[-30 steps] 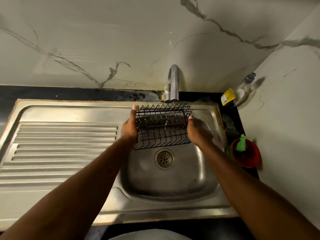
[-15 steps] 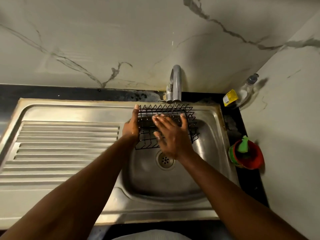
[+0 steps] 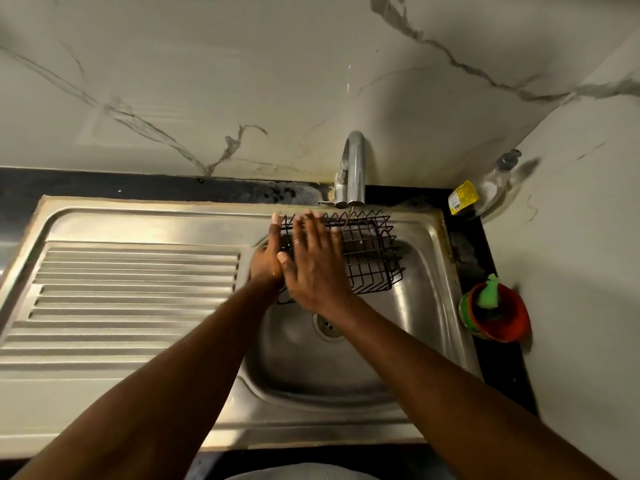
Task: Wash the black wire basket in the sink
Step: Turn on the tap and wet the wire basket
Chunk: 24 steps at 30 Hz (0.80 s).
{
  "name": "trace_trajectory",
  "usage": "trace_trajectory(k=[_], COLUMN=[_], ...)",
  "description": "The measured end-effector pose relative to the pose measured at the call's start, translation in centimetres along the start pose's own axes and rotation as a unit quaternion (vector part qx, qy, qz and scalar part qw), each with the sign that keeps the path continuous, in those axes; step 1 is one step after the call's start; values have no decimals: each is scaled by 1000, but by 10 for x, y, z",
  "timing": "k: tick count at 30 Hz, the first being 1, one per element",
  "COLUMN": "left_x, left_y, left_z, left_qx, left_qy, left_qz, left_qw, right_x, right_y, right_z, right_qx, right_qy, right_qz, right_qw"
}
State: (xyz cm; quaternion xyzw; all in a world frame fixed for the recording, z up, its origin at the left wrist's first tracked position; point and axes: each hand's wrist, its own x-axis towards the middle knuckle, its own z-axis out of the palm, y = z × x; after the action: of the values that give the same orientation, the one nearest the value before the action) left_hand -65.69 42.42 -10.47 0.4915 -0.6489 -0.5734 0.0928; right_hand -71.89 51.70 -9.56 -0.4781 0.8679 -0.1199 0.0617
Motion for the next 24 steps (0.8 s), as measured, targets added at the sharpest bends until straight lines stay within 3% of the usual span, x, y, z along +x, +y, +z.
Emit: trace_trajectory(k=[2, 4, 6, 8, 12, 13, 16, 19, 21, 24], left_x=[1, 8, 23, 22, 13, 14, 15, 19, 18, 25], left_y=[-4, -11, -21, -16, -3, -5, -14, -19, -17, -16], left_z=[-1, -2, -3, -1, 11, 12, 11, 10, 8, 6], left_qx=[-11, -106, -172, -177, -143, -127, -74, -75, -152, -207], left_qy=[21, 30, 46, 60, 58, 55, 6, 29, 61, 40], left_qz=[-21, -95, -148, -150, -105, -104, -68, -51, -119, -145], left_qw=[999, 989, 973, 971, 982, 985, 995, 995, 979, 967], right_x=[10, 20, 23, 22, 31, 30, 12, 13, 19, 22], right_y=[7, 45, 93, 124, 74, 50, -8, 2, 35, 95], right_z=[-7, -14, -20, -23, -14, -13, 0, -2, -5, -13], right_qx=[-19, -37, -28, -8, 34, 34, 5, -6, -4, -7], right_qy=[-43, -43, -21, -24, 6, 14, -9, -16, -2, 2], right_qz=[-123, -139, -22, 90, 243, 229, 24, -75, -34, 110], right_qw=[991, 989, 999, 996, 969, 973, 1000, 997, 999, 994])
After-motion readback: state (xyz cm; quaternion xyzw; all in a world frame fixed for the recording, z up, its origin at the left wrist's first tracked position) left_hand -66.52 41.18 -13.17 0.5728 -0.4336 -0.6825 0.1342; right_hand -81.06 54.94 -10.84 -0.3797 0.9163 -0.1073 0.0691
